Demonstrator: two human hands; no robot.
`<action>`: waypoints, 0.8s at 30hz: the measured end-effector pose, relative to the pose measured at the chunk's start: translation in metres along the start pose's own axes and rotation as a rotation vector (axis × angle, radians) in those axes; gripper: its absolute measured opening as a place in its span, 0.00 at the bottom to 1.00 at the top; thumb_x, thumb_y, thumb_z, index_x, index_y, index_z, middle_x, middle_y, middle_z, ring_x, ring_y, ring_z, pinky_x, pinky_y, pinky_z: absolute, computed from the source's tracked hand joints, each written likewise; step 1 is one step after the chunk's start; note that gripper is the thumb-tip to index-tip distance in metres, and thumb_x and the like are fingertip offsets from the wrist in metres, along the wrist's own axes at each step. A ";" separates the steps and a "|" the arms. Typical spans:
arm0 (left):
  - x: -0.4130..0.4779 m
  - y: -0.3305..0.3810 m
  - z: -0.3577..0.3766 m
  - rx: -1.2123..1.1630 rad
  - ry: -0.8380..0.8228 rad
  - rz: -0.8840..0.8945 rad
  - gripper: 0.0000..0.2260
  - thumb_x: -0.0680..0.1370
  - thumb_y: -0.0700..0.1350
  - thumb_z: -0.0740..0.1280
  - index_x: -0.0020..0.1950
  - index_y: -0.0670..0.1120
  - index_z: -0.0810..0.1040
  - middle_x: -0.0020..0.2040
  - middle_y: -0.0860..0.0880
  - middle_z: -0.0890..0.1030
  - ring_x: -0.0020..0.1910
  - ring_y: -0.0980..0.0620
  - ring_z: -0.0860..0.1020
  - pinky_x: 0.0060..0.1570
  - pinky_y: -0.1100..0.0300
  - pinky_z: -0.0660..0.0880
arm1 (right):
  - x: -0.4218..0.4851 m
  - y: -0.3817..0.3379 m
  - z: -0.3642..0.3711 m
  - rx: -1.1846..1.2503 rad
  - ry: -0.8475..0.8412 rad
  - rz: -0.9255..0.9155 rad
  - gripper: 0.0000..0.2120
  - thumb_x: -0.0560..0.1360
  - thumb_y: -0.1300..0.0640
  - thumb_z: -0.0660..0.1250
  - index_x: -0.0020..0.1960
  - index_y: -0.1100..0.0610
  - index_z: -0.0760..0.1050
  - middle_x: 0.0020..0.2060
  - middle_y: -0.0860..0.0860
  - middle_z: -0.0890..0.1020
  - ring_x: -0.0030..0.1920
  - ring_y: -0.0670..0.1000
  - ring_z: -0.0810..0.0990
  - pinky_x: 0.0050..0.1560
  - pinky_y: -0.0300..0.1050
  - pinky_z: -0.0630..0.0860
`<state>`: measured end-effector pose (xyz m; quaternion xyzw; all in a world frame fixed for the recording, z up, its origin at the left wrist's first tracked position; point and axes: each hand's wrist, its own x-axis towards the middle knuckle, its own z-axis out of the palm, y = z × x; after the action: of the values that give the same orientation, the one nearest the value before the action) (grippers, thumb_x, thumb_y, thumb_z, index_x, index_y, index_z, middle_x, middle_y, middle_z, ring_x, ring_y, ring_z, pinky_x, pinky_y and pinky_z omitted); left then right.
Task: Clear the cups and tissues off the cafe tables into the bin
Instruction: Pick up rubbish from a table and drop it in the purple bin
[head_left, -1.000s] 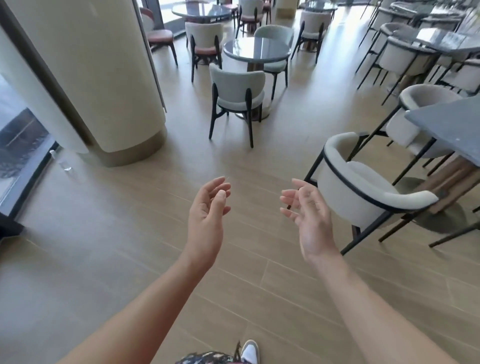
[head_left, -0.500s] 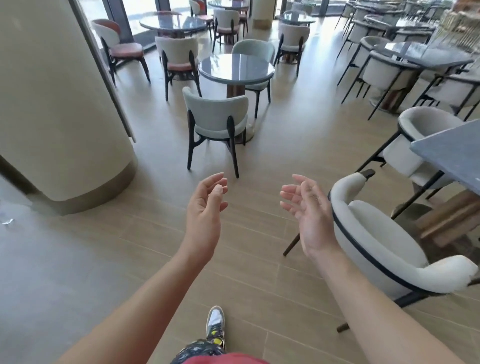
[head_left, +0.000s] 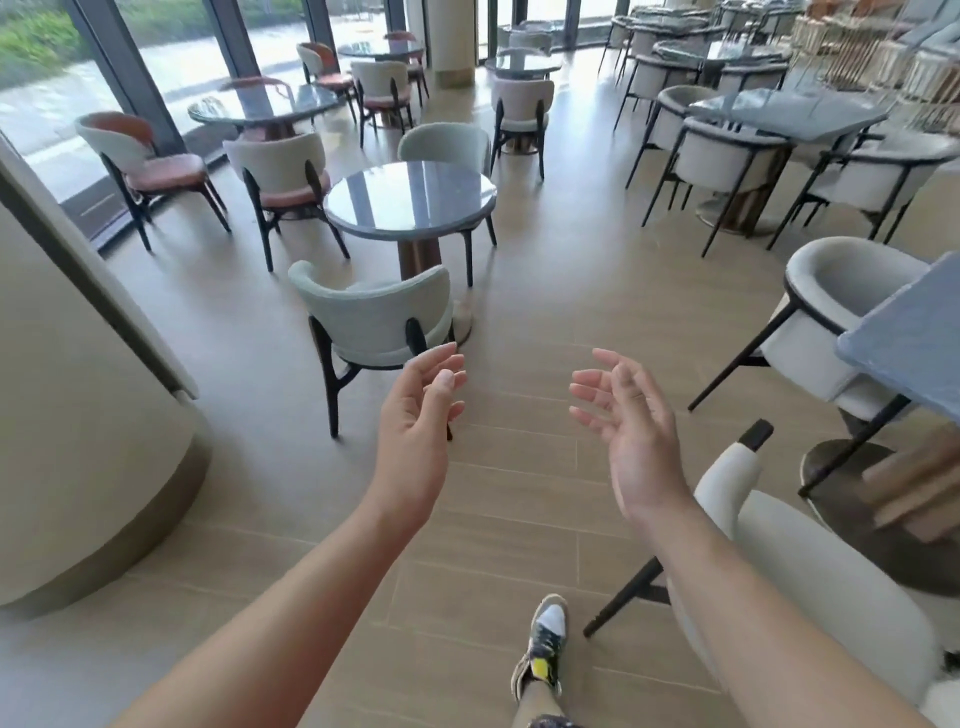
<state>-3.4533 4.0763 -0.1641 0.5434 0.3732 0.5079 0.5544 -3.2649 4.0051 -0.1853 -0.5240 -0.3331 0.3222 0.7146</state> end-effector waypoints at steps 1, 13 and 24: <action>0.025 -0.007 0.011 0.006 -0.006 0.003 0.14 0.80 0.50 0.62 0.64 0.53 0.80 0.61 0.50 0.83 0.62 0.52 0.81 0.64 0.45 0.78 | 0.027 0.006 -0.003 0.006 0.004 -0.002 0.18 0.79 0.41 0.64 0.62 0.49 0.80 0.54 0.54 0.84 0.57 0.53 0.83 0.57 0.53 0.80; 0.320 -0.042 0.167 0.000 0.028 0.021 0.12 0.86 0.43 0.60 0.66 0.49 0.79 0.61 0.50 0.83 0.61 0.54 0.82 0.63 0.48 0.79 | 0.373 0.016 -0.030 -0.001 -0.030 -0.025 0.23 0.74 0.35 0.67 0.60 0.49 0.81 0.53 0.54 0.84 0.57 0.53 0.82 0.55 0.52 0.79; 0.576 -0.106 0.252 -0.067 0.025 0.044 0.14 0.79 0.51 0.63 0.62 0.51 0.81 0.61 0.51 0.83 0.61 0.53 0.82 0.55 0.56 0.78 | 0.633 0.062 -0.017 -0.004 -0.017 -0.034 0.29 0.70 0.29 0.71 0.60 0.49 0.81 0.54 0.56 0.84 0.57 0.54 0.83 0.56 0.54 0.81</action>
<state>-3.0753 4.5893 -0.1553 0.5264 0.3509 0.5387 0.5564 -2.8967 4.5233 -0.1612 -0.5169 -0.3485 0.3136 0.7163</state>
